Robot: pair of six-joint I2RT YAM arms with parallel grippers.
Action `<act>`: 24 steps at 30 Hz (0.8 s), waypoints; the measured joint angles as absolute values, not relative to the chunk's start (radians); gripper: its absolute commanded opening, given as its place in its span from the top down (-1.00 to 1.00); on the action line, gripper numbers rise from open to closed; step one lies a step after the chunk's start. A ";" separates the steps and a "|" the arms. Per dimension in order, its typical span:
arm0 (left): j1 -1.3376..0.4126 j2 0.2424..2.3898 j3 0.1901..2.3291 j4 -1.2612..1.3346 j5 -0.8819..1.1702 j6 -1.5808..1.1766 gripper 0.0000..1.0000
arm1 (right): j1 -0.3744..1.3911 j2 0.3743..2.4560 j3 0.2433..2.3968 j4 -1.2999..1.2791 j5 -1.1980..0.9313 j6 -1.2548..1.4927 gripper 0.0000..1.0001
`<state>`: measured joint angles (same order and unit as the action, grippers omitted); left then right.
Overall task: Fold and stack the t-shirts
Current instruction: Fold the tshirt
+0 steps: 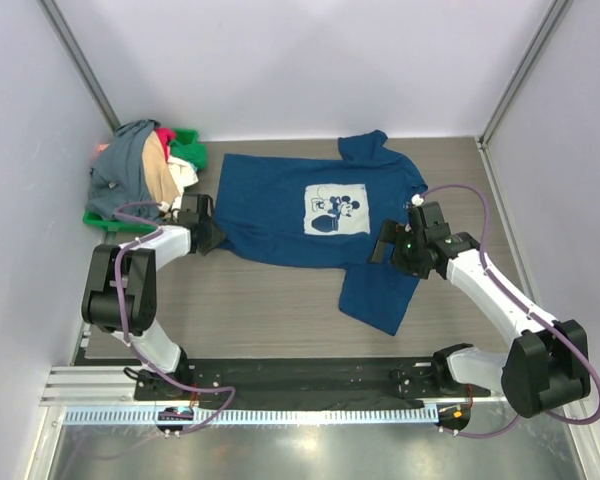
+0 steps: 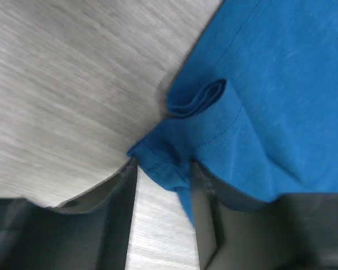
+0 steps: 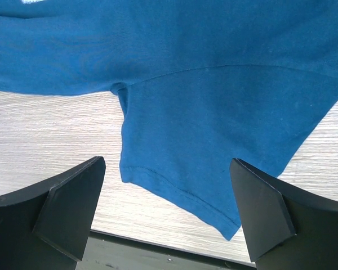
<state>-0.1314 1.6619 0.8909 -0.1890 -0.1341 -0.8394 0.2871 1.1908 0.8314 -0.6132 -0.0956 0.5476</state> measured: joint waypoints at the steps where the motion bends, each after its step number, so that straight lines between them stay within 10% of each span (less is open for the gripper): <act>1: -0.131 1.668 0.891 -0.176 -0.131 -0.845 0.55 | 0.287 1.191 0.828 -0.609 -0.096 0.548 -0.96; 5: -0.130 1.690 0.891 -0.141 -0.126 -0.860 0.99 | 0.287 1.184 0.806 -0.605 -0.095 0.551 -0.93; 24: -0.130 1.464 0.636 -0.087 -0.092 -0.864 1.00 | 0.675 1.042 0.599 -0.794 0.231 0.956 -0.92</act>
<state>-0.1303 1.4635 0.6365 -0.0872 -0.0921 -0.8639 0.6754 1.0424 0.5991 -0.7944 0.2310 0.9558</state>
